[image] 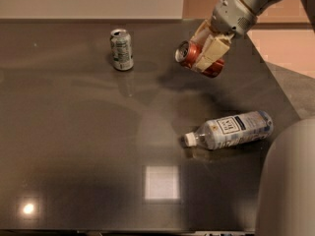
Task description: Place coke can upright
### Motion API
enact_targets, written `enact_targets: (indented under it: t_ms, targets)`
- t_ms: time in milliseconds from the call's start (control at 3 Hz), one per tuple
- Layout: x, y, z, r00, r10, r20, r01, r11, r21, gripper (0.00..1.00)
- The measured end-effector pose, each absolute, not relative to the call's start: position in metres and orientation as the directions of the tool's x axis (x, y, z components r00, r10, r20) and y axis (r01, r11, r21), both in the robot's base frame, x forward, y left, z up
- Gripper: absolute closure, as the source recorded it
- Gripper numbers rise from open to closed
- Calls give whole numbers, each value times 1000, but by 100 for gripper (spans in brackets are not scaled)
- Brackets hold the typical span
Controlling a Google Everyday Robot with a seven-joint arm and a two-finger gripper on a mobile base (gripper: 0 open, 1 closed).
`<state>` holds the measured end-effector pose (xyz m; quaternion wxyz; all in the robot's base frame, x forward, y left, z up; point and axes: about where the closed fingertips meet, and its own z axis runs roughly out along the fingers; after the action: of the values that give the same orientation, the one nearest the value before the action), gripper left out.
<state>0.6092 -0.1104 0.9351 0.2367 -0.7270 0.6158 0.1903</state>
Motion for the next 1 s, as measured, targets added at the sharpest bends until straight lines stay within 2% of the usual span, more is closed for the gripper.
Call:
enact_targets:
  t_ms: [333, 1000]
  targets:
    - [596, -98, 941, 92, -705, -703, -996, -77, -53, 100]
    - [576, -89, 933, 20, -514, -858, -1000, 2, -25, 100]
